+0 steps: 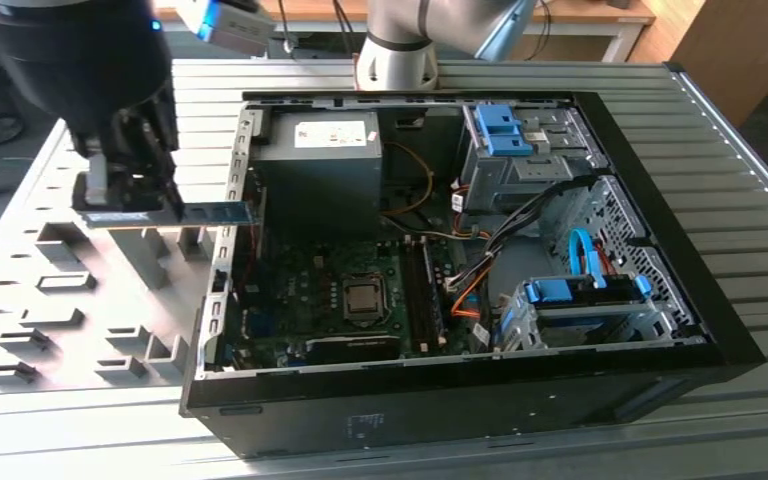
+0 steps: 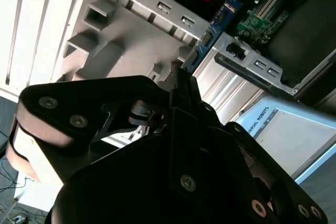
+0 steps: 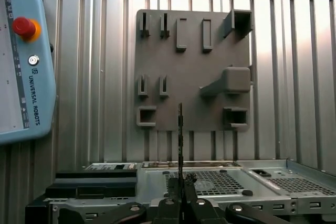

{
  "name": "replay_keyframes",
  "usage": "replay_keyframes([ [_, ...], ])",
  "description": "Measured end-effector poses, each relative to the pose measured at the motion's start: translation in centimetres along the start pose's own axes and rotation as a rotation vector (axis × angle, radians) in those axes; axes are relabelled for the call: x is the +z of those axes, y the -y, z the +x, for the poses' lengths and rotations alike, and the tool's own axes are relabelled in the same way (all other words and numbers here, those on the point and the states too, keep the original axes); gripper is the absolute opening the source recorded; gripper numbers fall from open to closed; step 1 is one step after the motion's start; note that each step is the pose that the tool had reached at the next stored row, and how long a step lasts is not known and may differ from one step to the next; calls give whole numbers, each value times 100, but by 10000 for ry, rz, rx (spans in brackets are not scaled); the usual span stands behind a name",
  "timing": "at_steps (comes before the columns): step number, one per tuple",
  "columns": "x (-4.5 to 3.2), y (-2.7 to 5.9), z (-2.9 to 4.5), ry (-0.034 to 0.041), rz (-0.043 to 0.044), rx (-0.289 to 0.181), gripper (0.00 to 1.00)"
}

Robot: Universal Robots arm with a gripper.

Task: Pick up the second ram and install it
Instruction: 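Pick up the second ram and move it above second insertion slot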

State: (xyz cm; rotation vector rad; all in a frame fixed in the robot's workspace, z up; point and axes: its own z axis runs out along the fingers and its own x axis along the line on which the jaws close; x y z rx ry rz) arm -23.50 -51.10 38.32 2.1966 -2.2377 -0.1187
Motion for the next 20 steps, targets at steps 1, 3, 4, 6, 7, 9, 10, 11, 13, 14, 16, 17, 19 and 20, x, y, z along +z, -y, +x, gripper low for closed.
replay_keyframes([
  [1, -1, 35, -1, 0, -6, 0, 14],
  [3, -4, 106, -2, -1, -21, 1, 14],
  [4, -6, 142, -4, -1, -28, 2, 14],
  [6, -7, 212, -6, 0, -44, 2, 14],
  [7, -8, 245, -6, -1, -51, 3, 14],
  [9, -10, 314, -8, 0, -66, 4, 14],
  [10, -12, 345, -9, -2, -74, 5, 14],
  [11, -13, 377, -9, -2, -80, 5, 14],
  [13, -15, 445, -11, -2, -93, 5, 14],
  [14, -15, 480, -12, -1, -98, 5, 14],
  [16, -18, 551, -14, -1, -112, 7, 14],
  [17, -19, 583, -14, -2, -118, 7, 14],
  [19, -20, 646, -16, -2, -129, 7, 14],
  [20, -21, 677, -16, -3, -136, 7, 14],
])
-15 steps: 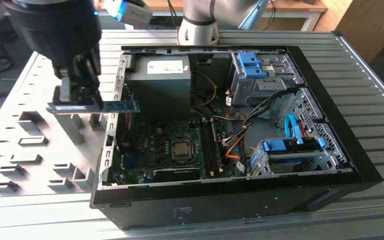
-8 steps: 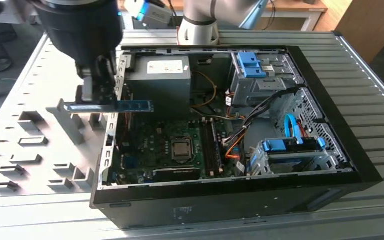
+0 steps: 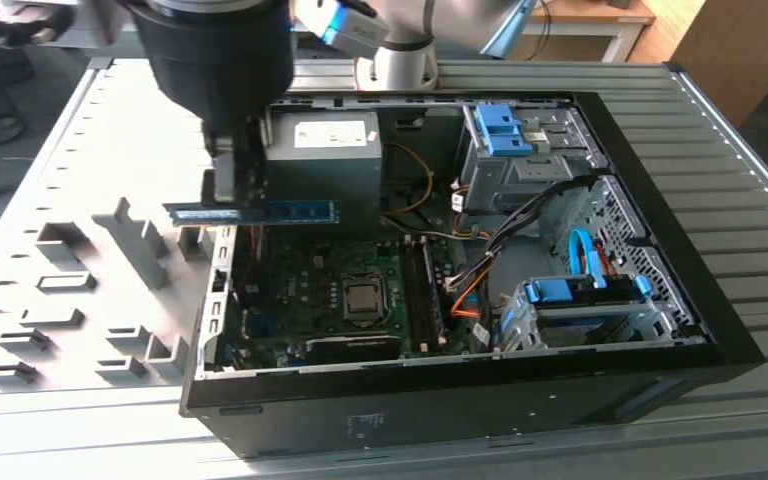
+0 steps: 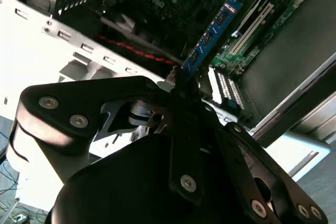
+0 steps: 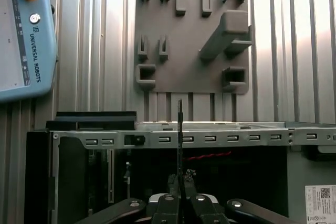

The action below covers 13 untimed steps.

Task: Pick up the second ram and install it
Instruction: 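Pick up the second ram and move it above second insertion slot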

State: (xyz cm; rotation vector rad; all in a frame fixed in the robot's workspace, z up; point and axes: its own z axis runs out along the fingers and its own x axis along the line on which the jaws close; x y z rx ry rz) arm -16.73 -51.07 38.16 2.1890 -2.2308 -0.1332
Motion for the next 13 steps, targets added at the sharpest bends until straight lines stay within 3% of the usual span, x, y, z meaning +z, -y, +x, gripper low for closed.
replay_keyframes([
  [13, -14, 371, -8, 0, -59, 3, 14],
])
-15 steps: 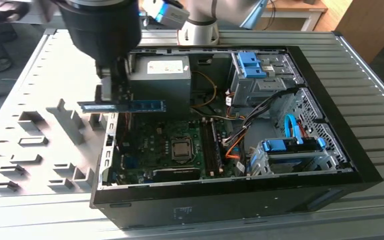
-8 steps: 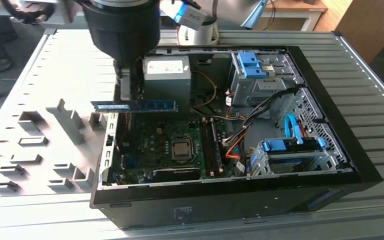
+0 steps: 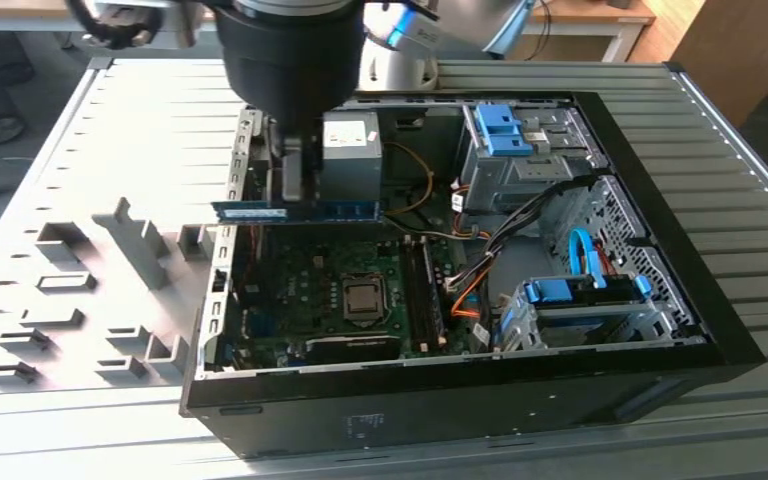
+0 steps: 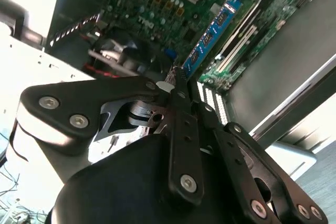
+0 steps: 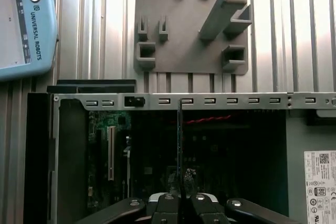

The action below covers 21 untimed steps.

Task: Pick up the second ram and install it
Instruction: 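Pick up the second ram and move it above second insertion slot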

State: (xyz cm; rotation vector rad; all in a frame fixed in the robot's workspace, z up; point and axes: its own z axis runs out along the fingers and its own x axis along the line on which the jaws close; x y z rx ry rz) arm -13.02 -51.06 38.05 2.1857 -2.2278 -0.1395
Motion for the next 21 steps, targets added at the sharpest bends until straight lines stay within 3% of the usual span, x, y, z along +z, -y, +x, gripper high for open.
replay_keyframes([
  [9, 9, 342, -8, -1, -95, 5, 14],
  [16, 117, 551, -6, -1, -138, 7, 14],
  [21, 202, 625, -3, -3, -139, 8, 14],
])
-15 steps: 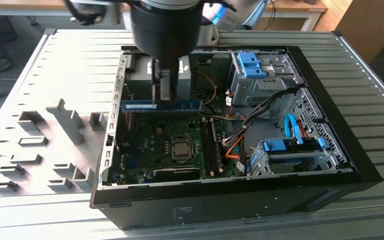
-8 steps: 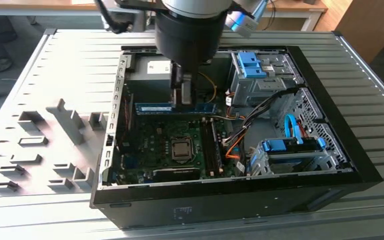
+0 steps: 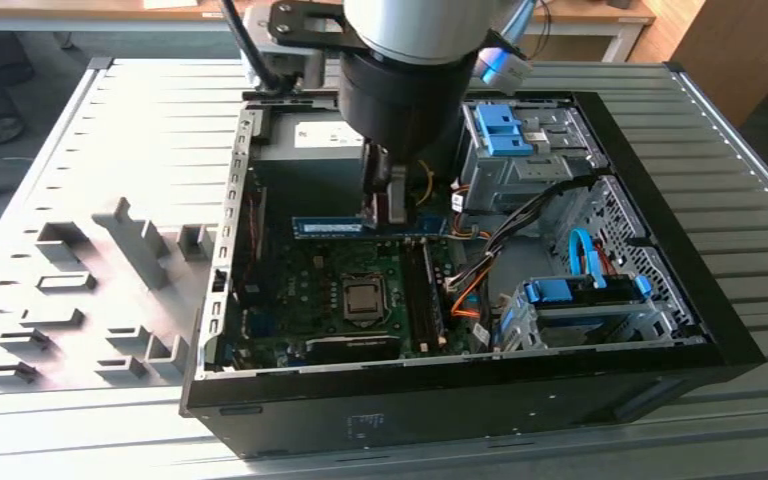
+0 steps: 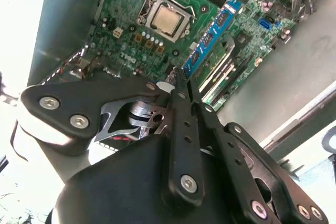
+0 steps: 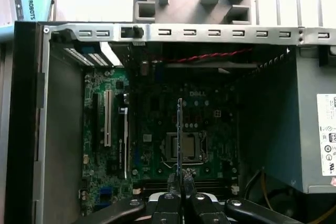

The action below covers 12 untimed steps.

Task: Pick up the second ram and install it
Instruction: 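Pick up the second ram and move it above second insertion slot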

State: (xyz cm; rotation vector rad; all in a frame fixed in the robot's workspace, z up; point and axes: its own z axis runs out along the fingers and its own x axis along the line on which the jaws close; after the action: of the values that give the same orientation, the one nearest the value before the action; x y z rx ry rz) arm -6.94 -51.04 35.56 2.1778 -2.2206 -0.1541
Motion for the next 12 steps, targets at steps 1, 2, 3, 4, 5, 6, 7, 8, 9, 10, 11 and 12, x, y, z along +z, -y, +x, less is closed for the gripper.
replay_keyframes([
  [1, 17, 15, 1, 1, 0, 0, 14],
  [2, 34, 33, 1, 1, 0, 0, 14],
  [3, 51, 52, 2, 1, 0, 0, 14],
  [4, 68, 70, 2, 1, 0, 0, 14],
  [5, 85, 85, 3, 2, 0, 1, 14],
  [6, 102, 94, 4, 2, 1, 2, 14],
  [7, 119, 101, 4, 1, 1, 3, 14],
  [8, 136, 107, 5, 0, 0, 3, 14],
  [9, 154, 112, 6, 0, 0, 3, 14],
  [10, 172, 121, 7, 0, 0, 3, 14],
  [11, 190, 132, 7, 2, 0, 4, 14],
  [12, 207, 145, 8, 2, 1, 4, 14],
])
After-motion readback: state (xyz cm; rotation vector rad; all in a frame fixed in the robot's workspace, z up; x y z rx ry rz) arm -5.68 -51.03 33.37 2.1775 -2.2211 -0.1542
